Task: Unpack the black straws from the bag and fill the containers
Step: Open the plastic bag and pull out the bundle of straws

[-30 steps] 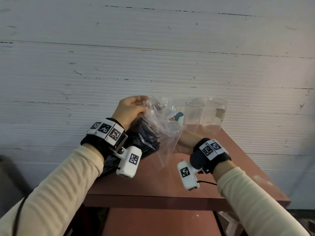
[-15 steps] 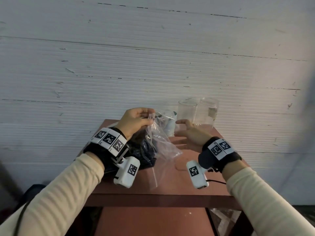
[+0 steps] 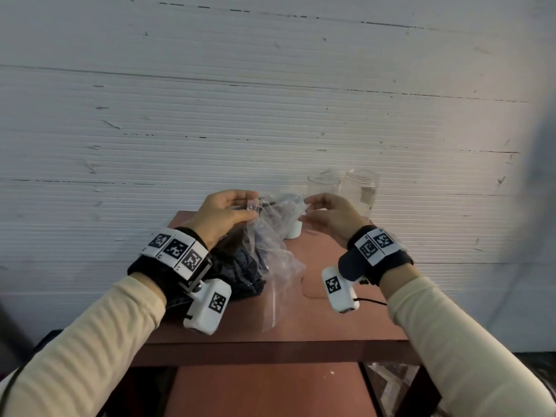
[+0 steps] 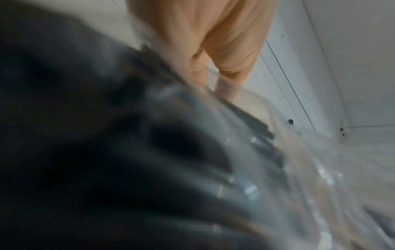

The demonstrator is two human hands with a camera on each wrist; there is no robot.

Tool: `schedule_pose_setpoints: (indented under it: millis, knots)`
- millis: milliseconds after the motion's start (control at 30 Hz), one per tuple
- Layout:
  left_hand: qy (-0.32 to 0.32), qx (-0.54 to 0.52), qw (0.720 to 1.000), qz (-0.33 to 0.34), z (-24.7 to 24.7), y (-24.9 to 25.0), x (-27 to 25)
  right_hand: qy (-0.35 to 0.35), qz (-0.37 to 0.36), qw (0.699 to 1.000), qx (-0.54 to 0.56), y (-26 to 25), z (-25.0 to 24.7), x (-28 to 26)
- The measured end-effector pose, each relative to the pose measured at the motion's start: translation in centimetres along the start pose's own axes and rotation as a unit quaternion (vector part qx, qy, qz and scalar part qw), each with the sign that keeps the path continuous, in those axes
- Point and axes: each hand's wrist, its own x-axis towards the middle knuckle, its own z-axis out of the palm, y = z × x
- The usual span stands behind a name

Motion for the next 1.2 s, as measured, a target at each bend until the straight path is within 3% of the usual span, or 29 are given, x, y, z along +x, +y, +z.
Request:
schedule_pose_setpoints:
  millis: [100, 167, 267, 400, 600, 733, 833, 933, 1033, 1200]
  knots:
    - [-0.022, 0.031, 0.999, -0.034, 0.5, -0.1, -0.2, 0.031, -0.056, 0.996, -0.056, -1.0, -1.1, -0.1]
    - [-0.036, 0.115, 0.992, -0.043, 0.9, 0.2, -0.4, 0.04, -0.081, 0.992, -0.083, -1.8, -1.8, -0.3]
    - [-0.032, 0.288, 0.957, 0.021, 1.8, 1.5, -0.3, 0.061, -0.118, 0.979, -0.155, -2.5, -2.5, -0.5]
    - [-0.037, 0.272, 0.954, 0.124, 4.1, 3.0, 0.3, 0.034, -0.119, 0.982, -0.143, -2.8, -1.9, -0.9]
    - [-0.056, 0.24, 0.966, 0.074, 6.1, 1.8, 1.7, 0.007, -0.173, 0.969, -0.175, -3.4, -0.8, -1.1]
    - [-0.008, 0.21, 0.975, 0.073, 5.2, 0.9, 2.5, 0.011, -0.14, 0.972, -0.188, -3.2, -1.4, -1.4]
    - [0.033, 0.156, 0.984, 0.078, 4.1, 0.8, 2.5, -0.001, -0.01, 0.97, -0.241, -2.4, -2.5, -1.6]
    - [0.046, 0.127, 0.988, 0.076, 3.3, 0.7, 2.5, -0.084, 0.088, 0.962, -0.243, -1.1, -3.2, -2.4]
    - [0.049, 0.114, 0.989, 0.078, 3.0, 0.6, 2.4, -0.123, 0.085, 0.977, -0.153, -0.3, -3.7, -3.4]
    - [0.034, 0.1, 0.992, 0.063, 3.1, 0.8, 2.4, -0.087, 0.058, 0.991, -0.084, -1.4, -4.5, -3.9]
